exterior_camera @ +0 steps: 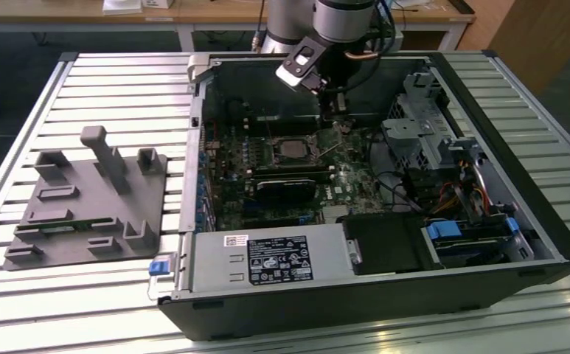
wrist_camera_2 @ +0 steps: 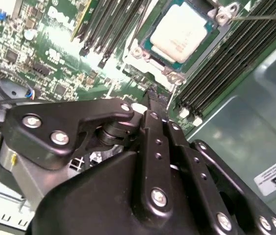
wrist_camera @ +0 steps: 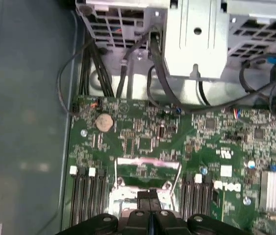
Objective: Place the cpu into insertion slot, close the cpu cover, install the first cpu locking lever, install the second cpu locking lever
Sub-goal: 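Close the cpu cover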
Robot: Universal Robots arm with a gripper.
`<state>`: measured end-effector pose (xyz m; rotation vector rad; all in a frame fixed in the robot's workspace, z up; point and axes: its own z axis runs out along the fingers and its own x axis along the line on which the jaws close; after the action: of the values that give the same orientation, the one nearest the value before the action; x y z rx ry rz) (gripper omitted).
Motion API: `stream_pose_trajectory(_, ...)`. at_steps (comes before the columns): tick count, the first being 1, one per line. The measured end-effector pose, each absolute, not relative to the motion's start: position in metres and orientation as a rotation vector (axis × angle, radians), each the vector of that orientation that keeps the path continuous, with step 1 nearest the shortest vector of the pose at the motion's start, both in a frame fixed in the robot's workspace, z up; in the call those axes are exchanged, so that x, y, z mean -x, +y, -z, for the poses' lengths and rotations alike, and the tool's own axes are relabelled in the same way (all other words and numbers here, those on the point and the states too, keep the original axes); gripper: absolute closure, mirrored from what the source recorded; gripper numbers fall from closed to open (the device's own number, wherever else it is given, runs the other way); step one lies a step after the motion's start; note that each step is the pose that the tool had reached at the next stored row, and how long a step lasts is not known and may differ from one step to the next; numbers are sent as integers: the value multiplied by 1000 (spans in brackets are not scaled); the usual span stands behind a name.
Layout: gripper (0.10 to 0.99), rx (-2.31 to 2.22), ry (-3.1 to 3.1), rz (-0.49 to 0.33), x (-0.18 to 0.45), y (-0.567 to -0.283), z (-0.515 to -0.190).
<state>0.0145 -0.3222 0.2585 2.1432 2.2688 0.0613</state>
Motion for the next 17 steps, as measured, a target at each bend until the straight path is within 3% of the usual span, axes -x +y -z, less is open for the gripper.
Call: stream_pose_trajectory(17, 980, -2148, 2264, -59, -56, -316, -254)
